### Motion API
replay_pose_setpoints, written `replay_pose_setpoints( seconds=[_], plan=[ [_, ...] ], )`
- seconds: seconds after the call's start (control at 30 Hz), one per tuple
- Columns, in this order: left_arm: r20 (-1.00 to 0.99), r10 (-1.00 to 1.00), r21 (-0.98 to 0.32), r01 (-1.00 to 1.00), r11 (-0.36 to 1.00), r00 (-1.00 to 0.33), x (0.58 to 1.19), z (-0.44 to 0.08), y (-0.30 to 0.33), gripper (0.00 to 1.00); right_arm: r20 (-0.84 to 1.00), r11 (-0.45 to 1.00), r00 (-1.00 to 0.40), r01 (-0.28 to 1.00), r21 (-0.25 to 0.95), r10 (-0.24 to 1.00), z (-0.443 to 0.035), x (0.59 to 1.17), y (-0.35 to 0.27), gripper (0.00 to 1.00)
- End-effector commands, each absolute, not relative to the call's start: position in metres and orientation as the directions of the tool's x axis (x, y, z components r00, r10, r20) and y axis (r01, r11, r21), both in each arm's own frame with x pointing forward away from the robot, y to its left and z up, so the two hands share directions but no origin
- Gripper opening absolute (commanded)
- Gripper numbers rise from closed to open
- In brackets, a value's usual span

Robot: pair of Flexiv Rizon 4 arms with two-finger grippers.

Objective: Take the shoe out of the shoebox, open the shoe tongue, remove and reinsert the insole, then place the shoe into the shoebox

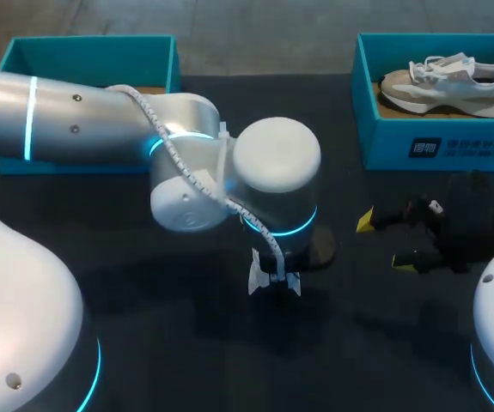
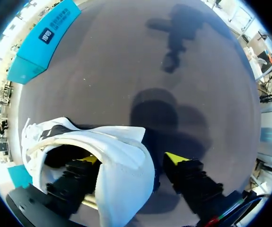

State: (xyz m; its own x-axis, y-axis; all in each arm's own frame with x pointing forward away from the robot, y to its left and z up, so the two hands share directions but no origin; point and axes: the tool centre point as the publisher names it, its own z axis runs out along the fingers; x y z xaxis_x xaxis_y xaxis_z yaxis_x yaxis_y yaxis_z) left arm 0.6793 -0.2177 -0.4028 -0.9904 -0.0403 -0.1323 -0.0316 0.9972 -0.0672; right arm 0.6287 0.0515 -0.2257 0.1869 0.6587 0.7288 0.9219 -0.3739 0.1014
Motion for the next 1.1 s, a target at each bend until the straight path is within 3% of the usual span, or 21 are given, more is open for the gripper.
replay_pose_setpoints(
  seconds=[0.03, 0.2, 0.23, 0.27, 0.3, 0.57, 1.1],
  plan=[
    [-0.122, -0.041, -0.07, -0.032, 0.997, -0.992, 0.679, -0.406, -0.215, 0.48, 0.728, -0.376, 0.188, 0.921, 0.103, 0.659, -0.224, 0.625, 0.051, 1.0],
    [-0.094, -0.051, -0.08, -0.044, 0.996, -0.994, 0.673, -0.407, -0.212, 0.3, 0.728, -0.376, 0.188, 0.921, 0.103, 0.659, -0.224, 0.625, 0.051, 1.0],
    [-0.083, -0.053, -0.074, -0.047, 0.996, -0.995, 0.671, -0.408, -0.211, 0.15, 0.728, -0.376, 0.188, 0.921, 0.103, 0.659, -0.224, 0.625, 0.051, 1.0],
    [-0.083, -0.053, -0.074, -0.047, 0.996, -0.995, 0.671, -0.408, -0.211, 0.15, 0.728, -0.376, 0.188, 0.921, 0.103, 0.659, -0.224, 0.625, 0.051, 1.0],
    [-0.077, -0.052, -0.082, -0.046, 0.996, -0.996, 0.669, -0.409, -0.211, 0.0, 0.728, -0.376, 0.188, 0.921, 0.103, 0.659, -0.224, 0.625, 0.051, 1.0],
    [-0.059, -0.087, -0.117, -0.08, 0.99, -0.994, 0.654, -0.391, -0.206, 0.0, 0.728, -0.376, 0.188, 0.921, 0.103, 0.659, -0.224, 0.625, 0.051, 1.0],
    [-0.135, -0.084, -0.127, -0.067, 0.99, -0.987, 0.653, -0.282, -0.174, 0.0, 0.728, -0.376, 0.188, 0.921, 0.103, 0.659, -0.224, 0.625, 0.051, 1.0]
  ],
)
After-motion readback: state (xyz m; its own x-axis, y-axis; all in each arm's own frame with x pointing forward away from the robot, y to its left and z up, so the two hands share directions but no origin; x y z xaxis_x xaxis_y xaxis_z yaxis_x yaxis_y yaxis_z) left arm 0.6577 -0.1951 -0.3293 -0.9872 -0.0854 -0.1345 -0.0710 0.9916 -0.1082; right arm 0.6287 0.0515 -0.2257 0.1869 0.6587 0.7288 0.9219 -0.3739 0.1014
